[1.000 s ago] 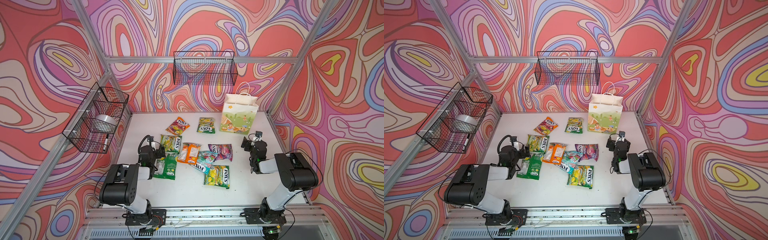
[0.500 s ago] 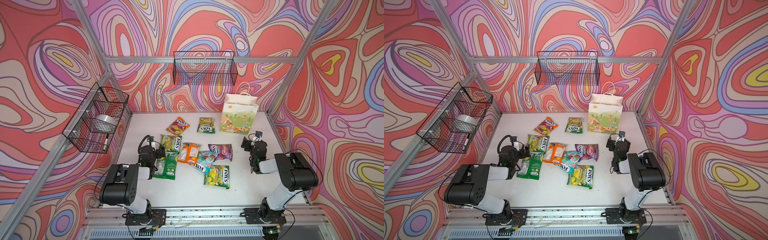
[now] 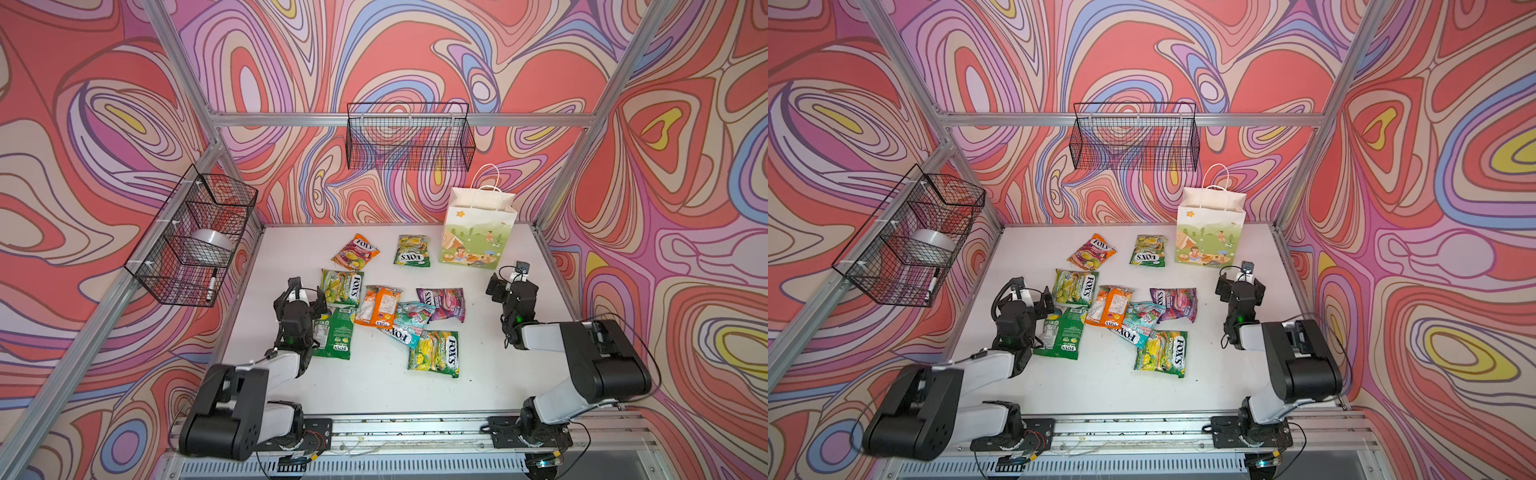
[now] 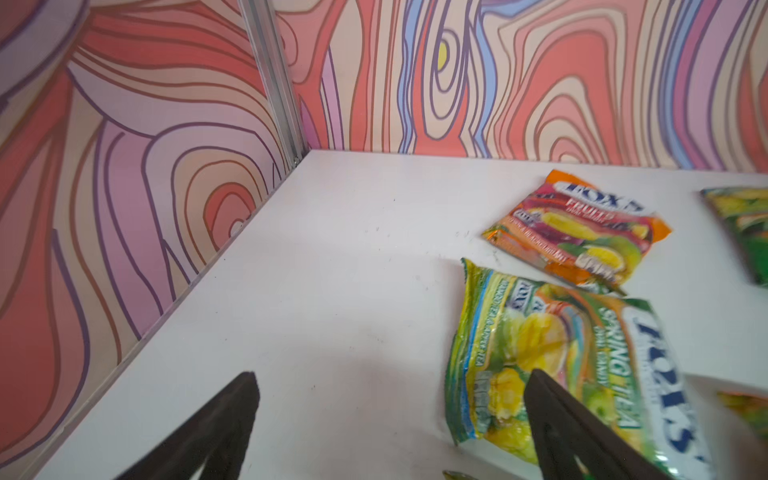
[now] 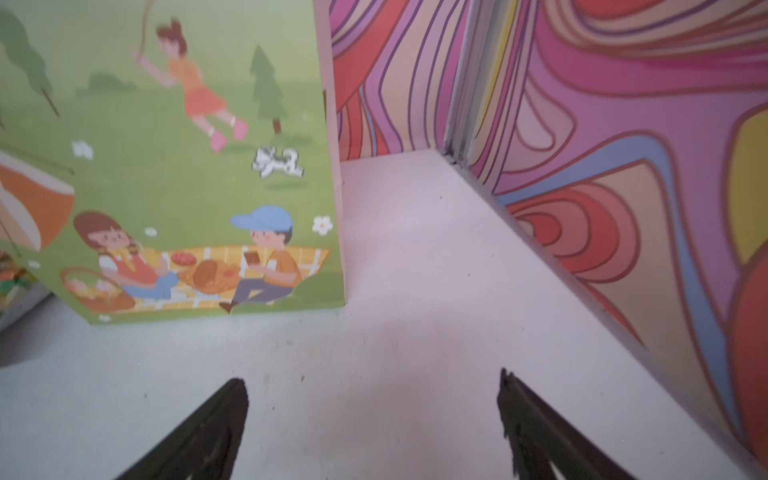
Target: Place the snacks into the paper bag
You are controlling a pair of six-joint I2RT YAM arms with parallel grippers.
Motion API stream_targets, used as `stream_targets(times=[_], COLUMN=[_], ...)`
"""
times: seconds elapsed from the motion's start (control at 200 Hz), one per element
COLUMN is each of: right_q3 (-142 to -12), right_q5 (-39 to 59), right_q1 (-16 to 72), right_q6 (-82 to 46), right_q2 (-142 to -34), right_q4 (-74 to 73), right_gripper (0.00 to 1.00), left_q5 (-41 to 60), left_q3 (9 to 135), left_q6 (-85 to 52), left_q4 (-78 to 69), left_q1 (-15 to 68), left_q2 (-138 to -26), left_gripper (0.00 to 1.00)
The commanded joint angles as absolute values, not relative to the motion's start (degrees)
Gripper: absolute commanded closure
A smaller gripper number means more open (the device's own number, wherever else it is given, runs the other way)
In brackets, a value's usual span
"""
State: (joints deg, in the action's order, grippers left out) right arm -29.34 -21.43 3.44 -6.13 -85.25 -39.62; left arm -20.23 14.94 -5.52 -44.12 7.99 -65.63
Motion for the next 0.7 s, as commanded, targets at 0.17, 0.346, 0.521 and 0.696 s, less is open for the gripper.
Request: stream_targets(times=[0.17,0.346,0.521,0.696], right_q3=[-53.7,-61.1,-72.3,-84.6], right_q5=[-26.8,-15.9,-12.3,-14.0], right_q1=[3.6,3.1,3.2,3.4], right_q6=[-38.1,-46.8,-59.2,-73.0], right_q2=[-72.2,-68.2,-73.3,-82.2], right_q4=[8.2,17.9,32.5,43.6], right_gripper=[0.02,0.02,0.02,0.06], left_q5=[-31.6,-18.9,-8.6,-4.5], left_q3=[32.9,42.3,55.3,58.3], left_q6=[-40.1,-35.3,-29.3,-23.5], left_q4=[15.7,27.8,41.9,43.6], left_q1=[8.5,8.4,8.4,8.5], left_q2=[-34.8,-30.0,-43.2,-51.4], left_gripper=[0.00,0.00,0.00,0.00])
